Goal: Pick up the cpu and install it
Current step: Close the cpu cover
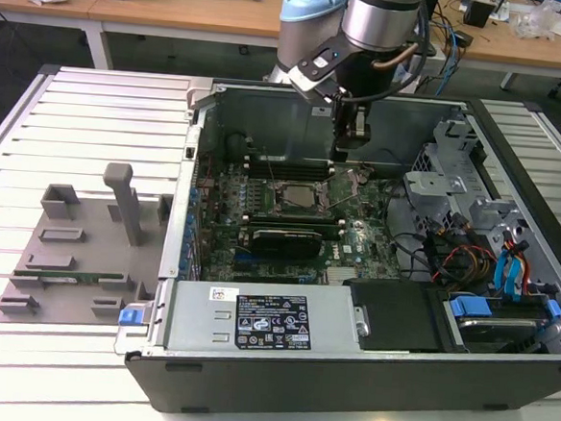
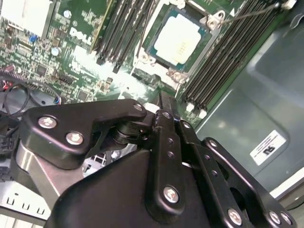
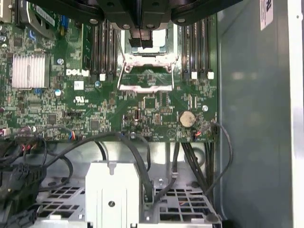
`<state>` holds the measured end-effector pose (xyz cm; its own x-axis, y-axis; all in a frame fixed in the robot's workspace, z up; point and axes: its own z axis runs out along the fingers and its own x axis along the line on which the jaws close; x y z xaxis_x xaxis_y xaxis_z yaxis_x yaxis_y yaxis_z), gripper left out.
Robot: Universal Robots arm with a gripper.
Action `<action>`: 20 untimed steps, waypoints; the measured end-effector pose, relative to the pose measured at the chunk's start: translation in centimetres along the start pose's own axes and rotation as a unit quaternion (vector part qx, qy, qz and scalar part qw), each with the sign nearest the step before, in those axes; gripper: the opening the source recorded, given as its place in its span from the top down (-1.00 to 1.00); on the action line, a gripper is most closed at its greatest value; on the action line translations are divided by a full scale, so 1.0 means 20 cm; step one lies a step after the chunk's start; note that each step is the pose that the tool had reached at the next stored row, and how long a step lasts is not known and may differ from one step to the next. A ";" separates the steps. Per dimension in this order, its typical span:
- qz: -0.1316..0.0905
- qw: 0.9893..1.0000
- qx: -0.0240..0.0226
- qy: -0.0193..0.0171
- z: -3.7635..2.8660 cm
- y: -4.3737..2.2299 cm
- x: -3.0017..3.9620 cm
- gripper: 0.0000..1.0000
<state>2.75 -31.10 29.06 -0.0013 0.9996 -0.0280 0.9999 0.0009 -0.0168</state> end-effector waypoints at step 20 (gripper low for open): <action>0.000 1.000 0.000 -0.001 -0.005 0.298 0.000 0.79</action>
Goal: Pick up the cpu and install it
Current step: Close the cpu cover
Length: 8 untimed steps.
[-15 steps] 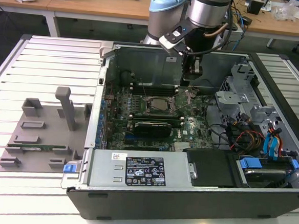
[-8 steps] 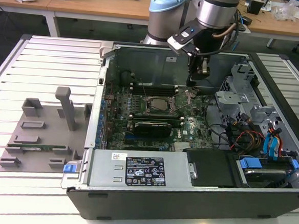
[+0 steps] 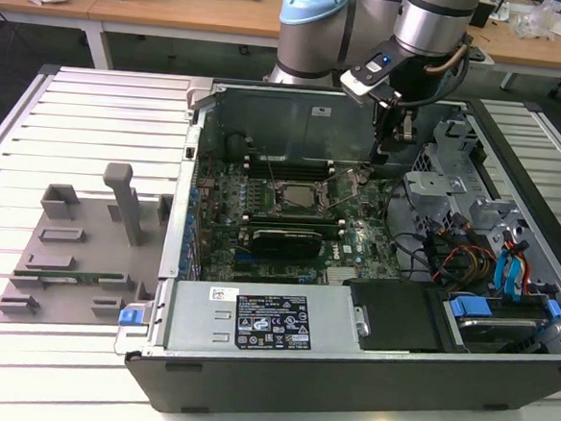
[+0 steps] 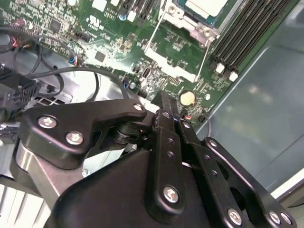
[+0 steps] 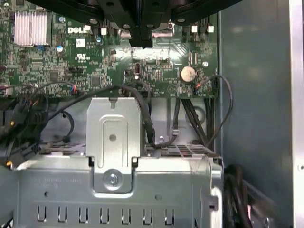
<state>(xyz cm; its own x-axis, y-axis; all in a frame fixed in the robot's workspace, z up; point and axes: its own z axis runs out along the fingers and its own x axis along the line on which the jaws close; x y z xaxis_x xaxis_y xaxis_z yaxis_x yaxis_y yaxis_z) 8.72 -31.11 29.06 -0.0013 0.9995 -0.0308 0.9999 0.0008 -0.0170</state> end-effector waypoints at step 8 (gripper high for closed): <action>0.000 1.000 0.001 0.001 0.085 0.062 0.005 0.79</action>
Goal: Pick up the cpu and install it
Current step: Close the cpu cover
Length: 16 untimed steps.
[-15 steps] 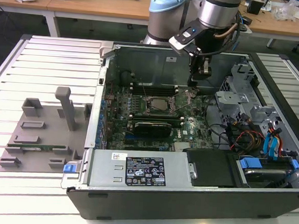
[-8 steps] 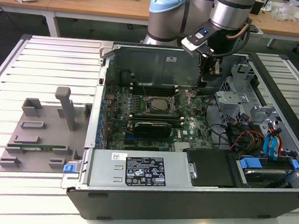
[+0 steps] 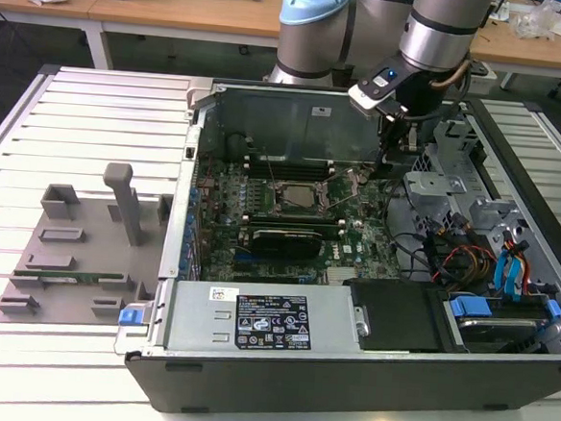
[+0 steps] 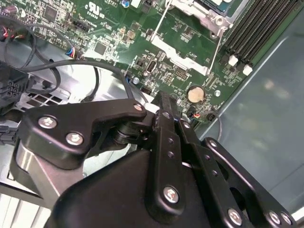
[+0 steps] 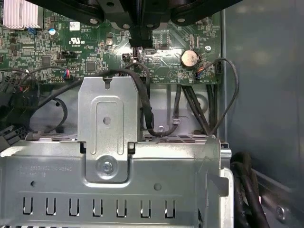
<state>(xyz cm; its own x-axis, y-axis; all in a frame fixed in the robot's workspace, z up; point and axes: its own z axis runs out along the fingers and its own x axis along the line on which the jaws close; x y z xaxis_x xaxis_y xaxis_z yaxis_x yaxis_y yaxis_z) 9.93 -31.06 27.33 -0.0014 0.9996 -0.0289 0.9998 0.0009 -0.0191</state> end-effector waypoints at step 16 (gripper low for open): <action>0.000 1.000 0.000 0.000 0.052 -0.032 0.002 0.79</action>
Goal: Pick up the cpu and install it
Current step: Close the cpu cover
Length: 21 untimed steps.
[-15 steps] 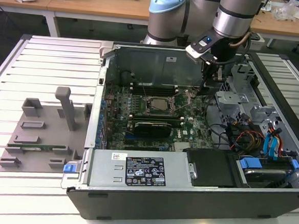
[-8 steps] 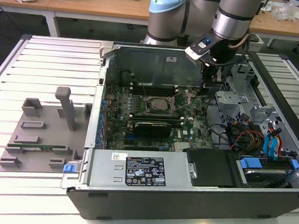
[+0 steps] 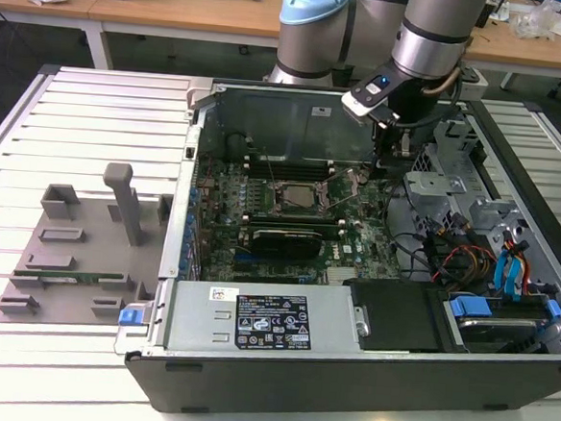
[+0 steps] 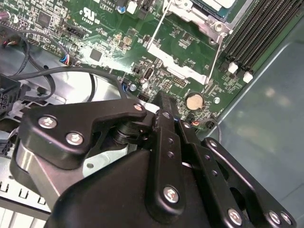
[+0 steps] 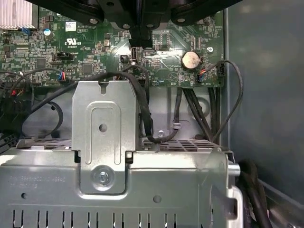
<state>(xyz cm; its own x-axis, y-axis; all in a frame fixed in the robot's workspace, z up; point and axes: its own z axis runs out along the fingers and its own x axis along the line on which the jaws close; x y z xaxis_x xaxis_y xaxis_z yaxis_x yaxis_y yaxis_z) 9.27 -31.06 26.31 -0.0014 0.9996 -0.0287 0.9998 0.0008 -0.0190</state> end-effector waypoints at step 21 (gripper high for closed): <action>0.000 1.000 0.000 0.000 0.072 -0.126 0.002 0.79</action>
<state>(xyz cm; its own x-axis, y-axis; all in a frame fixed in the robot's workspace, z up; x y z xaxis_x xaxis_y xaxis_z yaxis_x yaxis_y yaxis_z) 6.73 -31.06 24.92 -0.0014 0.9996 -0.0288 0.9998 0.0009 -0.0190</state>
